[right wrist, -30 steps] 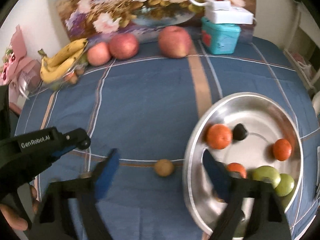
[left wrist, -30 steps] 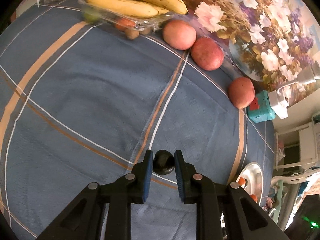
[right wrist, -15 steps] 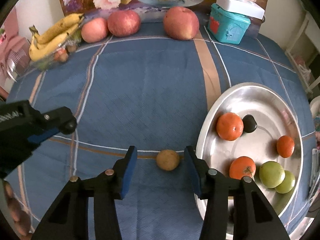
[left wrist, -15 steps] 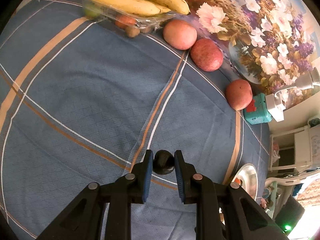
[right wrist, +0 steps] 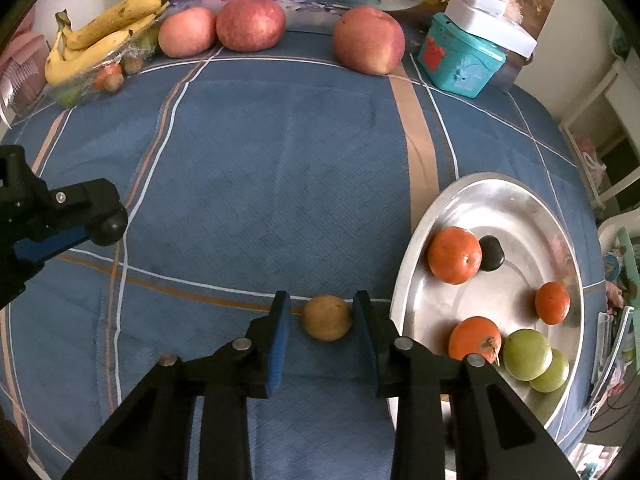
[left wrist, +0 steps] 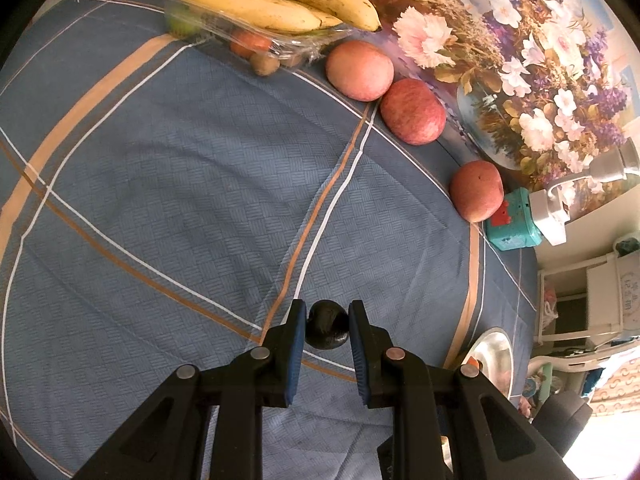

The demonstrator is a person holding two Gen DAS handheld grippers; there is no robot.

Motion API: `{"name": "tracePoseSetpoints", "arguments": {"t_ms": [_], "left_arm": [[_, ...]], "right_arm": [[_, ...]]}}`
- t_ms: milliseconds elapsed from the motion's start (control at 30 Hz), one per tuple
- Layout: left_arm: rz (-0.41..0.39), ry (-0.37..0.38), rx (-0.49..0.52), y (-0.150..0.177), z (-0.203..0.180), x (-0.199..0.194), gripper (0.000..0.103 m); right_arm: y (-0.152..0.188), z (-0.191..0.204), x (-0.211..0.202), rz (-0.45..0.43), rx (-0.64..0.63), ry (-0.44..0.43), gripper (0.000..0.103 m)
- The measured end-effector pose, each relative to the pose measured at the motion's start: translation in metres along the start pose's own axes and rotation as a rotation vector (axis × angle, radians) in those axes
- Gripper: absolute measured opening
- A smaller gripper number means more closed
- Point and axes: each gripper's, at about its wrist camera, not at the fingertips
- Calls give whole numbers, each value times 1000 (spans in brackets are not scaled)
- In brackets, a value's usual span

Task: Organize fruits
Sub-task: 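Grasp a black plum with the left gripper while the right grasps a brown kiwi, then release the plum into the steel plate with the left gripper while the right releases the kiwi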

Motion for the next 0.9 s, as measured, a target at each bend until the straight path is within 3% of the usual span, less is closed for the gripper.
{"name": "tracePoseSetpoints", "arguments": {"t_ms": [433,500,600,900], "left_arm": [[-1,-1,0,0,0,0,23],[-3,-2,0,0,1,0,23],[-5,-2,-3,0,2,0,23],[-18,-2,-7,0,1,-7,23]], "right_arm": [[-2,-2,-2,-2,12,-9,27],[-3,-3,-3,0,19,-38,27],[-6,-5,-8,4,55,-158,27],[-14,-4,-33,-43,71,-233,27]]}}
Point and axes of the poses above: each gripper's, at about its wrist camera, not at the fingertips, and x roughly the way its jaws point, z to its left, y to its underside, and after that the axes turned 11 degrees about y, right-handed
